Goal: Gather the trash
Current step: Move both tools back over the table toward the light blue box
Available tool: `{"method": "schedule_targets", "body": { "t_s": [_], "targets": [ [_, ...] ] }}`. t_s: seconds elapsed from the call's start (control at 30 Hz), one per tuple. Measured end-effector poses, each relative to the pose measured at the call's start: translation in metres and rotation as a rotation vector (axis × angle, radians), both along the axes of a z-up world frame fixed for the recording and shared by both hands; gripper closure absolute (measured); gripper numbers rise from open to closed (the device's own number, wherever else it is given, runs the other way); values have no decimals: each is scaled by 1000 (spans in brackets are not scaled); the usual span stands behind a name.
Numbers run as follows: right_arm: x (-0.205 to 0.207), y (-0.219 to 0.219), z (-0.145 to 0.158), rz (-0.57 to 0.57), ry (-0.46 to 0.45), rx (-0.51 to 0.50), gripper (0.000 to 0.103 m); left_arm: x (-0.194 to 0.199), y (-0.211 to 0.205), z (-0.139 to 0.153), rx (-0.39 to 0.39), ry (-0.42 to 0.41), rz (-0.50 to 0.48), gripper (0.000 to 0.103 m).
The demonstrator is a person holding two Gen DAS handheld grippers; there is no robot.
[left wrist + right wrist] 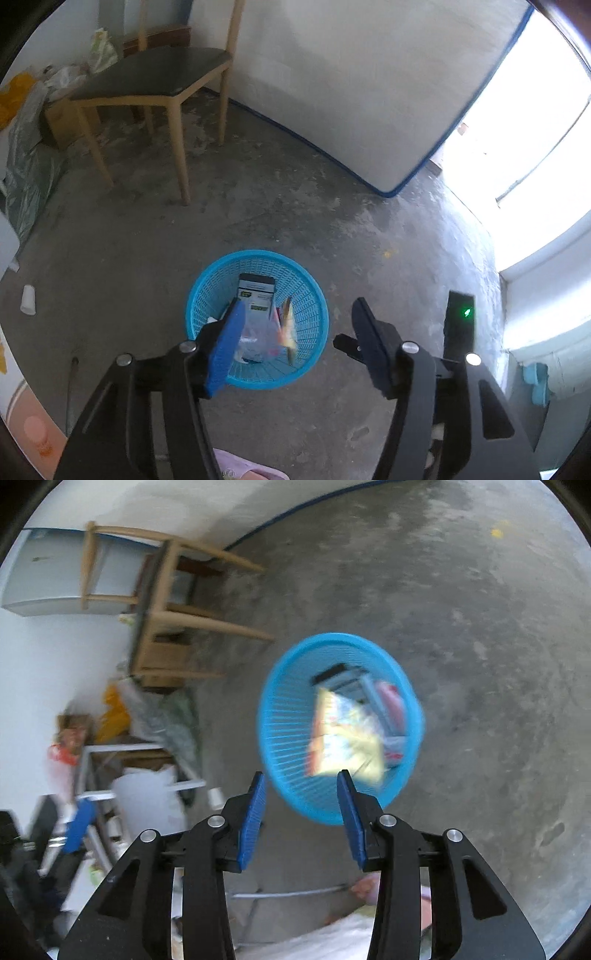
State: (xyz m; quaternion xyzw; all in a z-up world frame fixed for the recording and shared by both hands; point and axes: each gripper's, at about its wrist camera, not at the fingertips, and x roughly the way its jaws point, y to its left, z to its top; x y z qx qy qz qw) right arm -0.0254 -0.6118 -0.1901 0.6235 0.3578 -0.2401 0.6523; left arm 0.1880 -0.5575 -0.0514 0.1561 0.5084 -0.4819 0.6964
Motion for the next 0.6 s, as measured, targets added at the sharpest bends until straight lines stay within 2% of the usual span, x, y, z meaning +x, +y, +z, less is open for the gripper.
{"method": "schedule_targets", "body": {
  "t_s": [0.1,0.23,0.4,0.6],
  "targets": [
    [-14,2,-6,-23,5,11,64,1,14,6,-25,-7,7,43],
    [-32,5,4,-43,1,-5,64,6,34,19,-58,-24,30,42],
    [-49,11,34,-49,-29,-65,62,2,63,43,-122,-27,48,38],
    [-60,33,82,3,-86,-165,52,-17,129,88,-242,-53,82,29]
  ]
}}
